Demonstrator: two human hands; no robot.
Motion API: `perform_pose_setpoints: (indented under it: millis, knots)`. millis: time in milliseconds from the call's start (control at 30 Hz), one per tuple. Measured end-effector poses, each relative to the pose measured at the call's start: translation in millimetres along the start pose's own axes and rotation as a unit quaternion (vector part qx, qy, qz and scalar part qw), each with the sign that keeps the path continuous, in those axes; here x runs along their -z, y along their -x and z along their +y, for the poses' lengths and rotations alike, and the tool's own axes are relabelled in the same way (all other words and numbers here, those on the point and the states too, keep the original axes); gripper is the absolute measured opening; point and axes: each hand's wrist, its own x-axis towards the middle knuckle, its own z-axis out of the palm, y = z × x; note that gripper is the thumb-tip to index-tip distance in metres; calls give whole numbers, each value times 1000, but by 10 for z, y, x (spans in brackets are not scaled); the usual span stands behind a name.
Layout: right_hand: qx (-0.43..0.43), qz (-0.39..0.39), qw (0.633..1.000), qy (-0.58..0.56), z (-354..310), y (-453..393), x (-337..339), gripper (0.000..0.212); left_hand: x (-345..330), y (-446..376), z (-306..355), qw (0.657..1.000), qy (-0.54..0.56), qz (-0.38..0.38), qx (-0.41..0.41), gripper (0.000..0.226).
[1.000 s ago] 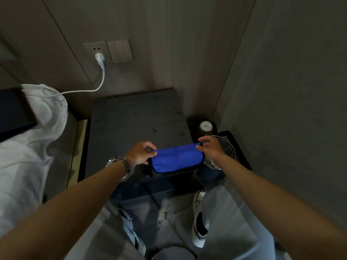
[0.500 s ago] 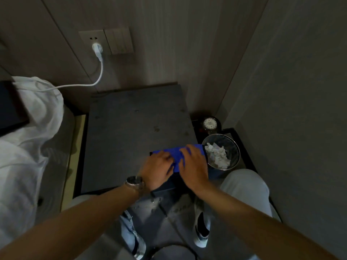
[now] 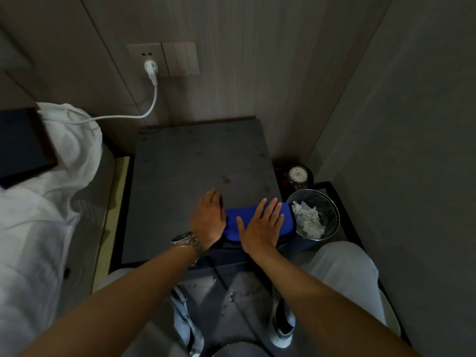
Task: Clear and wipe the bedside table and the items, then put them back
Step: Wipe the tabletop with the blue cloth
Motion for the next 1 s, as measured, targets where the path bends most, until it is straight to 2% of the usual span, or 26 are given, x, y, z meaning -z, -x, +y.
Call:
perform_pose_setpoints:
  millis: [67,133,267,367,433,600,733,900,1000]
  knots:
    - [-7,4,1000,8,6,-93,-40,98,9,-57,-13,1000,-5,-23,19,56]
    - [-11,19,1000,2,-8,-188,-57,98,-21,-92,-25,1000,-9,-14,8,60]
    - [-17,37,999,-8,-118,-388,-34,96,-66,-102,-12,999,-21,20,-46,55]
    - [-9,40,999,10,-208,-581,-20,90,-158,-52,73,991,-12,-3,-132,52]
    - [4,44,999,20,-255,-712,0,83,-232,-59,101,988,-2,-8,-156,52]
    - [33,24,999,7,-314,-1043,120,76,-192,-298,215,992,-4,12,-123,49]
    - [90,-12,996,-25,-288,-1274,265,70,-160,-544,192,997,-17,5,-72,50]
    - [167,18,985,-48,-118,-1295,290,71,-177,-813,211,998,-45,-28,-38,55]
    - [157,12,987,-9,-116,-1405,273,70,-195,-971,221,997,-51,-48,-37,57]
